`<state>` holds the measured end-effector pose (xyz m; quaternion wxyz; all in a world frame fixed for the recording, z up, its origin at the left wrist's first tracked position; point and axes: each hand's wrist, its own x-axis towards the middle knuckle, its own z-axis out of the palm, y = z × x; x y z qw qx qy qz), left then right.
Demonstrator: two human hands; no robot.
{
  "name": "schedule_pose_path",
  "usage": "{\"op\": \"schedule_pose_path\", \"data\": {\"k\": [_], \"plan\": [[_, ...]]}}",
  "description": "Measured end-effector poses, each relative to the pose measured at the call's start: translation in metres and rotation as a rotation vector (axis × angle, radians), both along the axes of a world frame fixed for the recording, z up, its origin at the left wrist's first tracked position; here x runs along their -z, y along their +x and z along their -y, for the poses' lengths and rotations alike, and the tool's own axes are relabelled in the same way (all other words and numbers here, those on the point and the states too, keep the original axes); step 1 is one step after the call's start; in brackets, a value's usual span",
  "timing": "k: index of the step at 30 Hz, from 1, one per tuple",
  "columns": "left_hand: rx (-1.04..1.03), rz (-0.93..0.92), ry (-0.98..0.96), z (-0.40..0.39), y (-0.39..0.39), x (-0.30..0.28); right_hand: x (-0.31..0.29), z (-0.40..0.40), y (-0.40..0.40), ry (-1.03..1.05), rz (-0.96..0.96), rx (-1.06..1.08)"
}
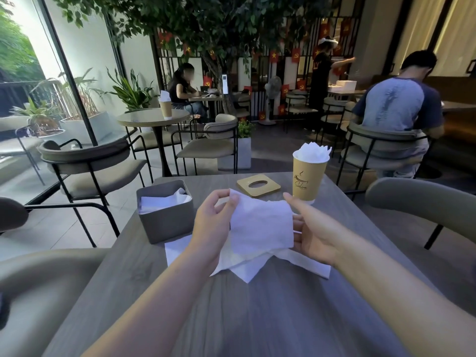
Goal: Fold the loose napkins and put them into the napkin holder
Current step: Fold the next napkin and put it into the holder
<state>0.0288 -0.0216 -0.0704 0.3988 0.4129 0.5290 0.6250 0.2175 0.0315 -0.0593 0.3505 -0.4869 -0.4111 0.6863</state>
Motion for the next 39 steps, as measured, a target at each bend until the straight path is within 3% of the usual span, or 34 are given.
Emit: {"op": "schedule_pose_path", "data": {"k": [7, 11, 17, 24, 28, 34, 36, 39], "plan": [[0.075, -0.078, 0.003, 0.011, -0.008, -0.001, -0.010, 0.007, -0.010, -0.018, -0.020, -0.083], [0.085, -0.153, -0.040, 0.015, -0.015, 0.000, -0.011, 0.006, -0.014, 0.074, 0.030, -0.079], [0.218, -0.066, -0.148, 0.018, -0.023, -0.005, -0.008, 0.007, -0.013, 0.247, 0.115, -0.275], [0.276, 0.013, -0.041, 0.020, -0.029, -0.010, -0.014, 0.007, -0.012, 0.473, 0.031, -0.240], [0.285, -0.070, -0.012, 0.020, -0.032, -0.015, -0.020, 0.009, -0.014, 0.606, 0.080, -0.249], [0.130, -0.214, 0.031, 0.018, -0.039, -0.025, -0.031, 0.014, -0.017, 0.412, -0.125, -0.345], [0.095, -0.237, 0.048, 0.017, -0.040, -0.027, -0.028, 0.013, -0.022, 0.516, 0.008, -0.350], [0.081, -0.261, 0.066, 0.019, -0.040, -0.032, -0.022, 0.012, -0.032, 0.875, 0.347, -0.271]]}}
